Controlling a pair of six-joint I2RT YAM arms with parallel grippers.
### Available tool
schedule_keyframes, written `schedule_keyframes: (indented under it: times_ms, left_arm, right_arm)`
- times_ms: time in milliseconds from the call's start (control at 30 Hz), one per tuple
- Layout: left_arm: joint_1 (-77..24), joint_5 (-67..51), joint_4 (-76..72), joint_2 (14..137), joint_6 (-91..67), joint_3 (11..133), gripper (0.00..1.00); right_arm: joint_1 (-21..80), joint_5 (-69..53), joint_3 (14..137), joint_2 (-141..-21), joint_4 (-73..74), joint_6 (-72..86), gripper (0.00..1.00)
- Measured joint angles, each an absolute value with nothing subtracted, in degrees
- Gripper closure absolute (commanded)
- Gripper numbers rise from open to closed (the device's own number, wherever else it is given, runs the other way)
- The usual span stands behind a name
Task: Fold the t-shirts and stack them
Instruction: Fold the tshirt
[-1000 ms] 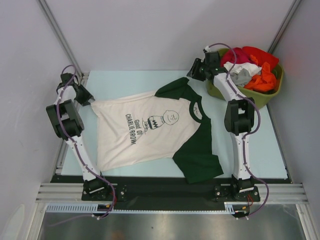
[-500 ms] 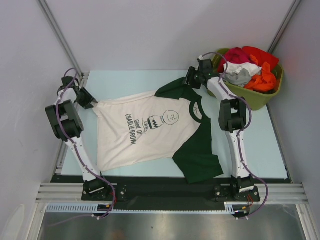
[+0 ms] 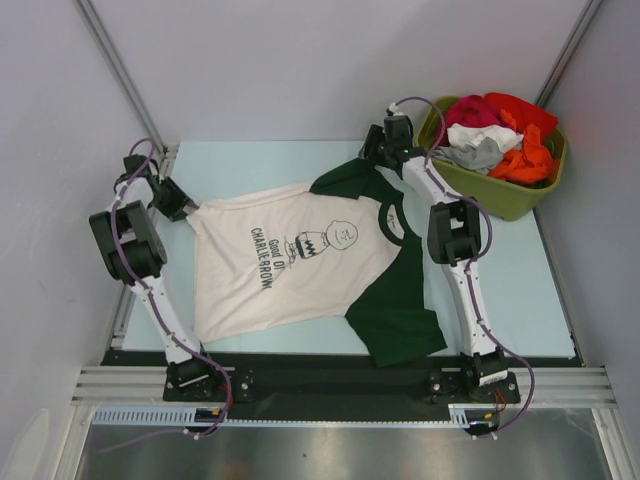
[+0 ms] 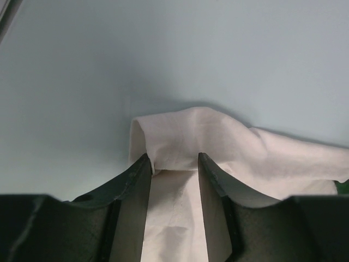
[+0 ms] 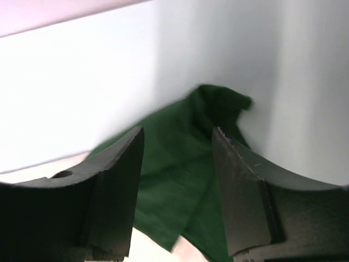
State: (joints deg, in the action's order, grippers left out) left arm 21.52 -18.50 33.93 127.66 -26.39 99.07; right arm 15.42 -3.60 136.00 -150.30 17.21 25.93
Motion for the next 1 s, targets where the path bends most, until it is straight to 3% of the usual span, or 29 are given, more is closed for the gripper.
schedule_keyframes:
  times_ms: [200, 267, 333, 433, 533, 833, 900, 1000]
  left_arm:
    - [21.52, -18.81, 34.04, 125.29, -27.07, 97.76, 0.55]
    - [21.52, -18.85, 34.02, 124.38, -27.11, 97.25, 0.55]
    - [21.52, -18.83, 34.02, 123.48, -27.14, 96.84, 0.55]
    - [21.5, -18.85, 34.06, 121.82, -27.18, 95.88, 0.56]
    - [21.5, -18.85, 33.98, 120.31, -27.59, 94.83, 0.56]
    - [21.5, -18.85, 34.02, 119.55, -28.51, 92.2, 0.56]
    - [21.5, -18.85, 33.98, 119.44, -28.53, 91.79, 0.56]
    - [21.5, -18.9, 33.93, 119.02, -28.64, 91.07, 0.56]
  right_arm:
    - [16.73, -3.75, 139.2, -154.12, 13.26, 25.87, 0.43]
    - [16.91, -3.95, 139.24, -155.0, 12.38, 25.34, 0.52]
    - [17.06, -3.97, 139.44, -155.81, 11.88, 24.38, 0.7]
    - [17.3, -4.12, 139.61, -156.07, 12.43, 23.81, 0.84]
    - [17.56, -4.29, 139.59, -155.68, 12.69, 24.36, 0.86]
    - [22.35, -3.64, 126.69, -142.06, 17.28, 34.46, 0.85]
    - [23.49, -5.04, 122.1, -137.84, 17.26, 38.44, 0.78]
    - [25.19, -9.13, 117.05, -133.47, 15.99, 44.34, 0.59]
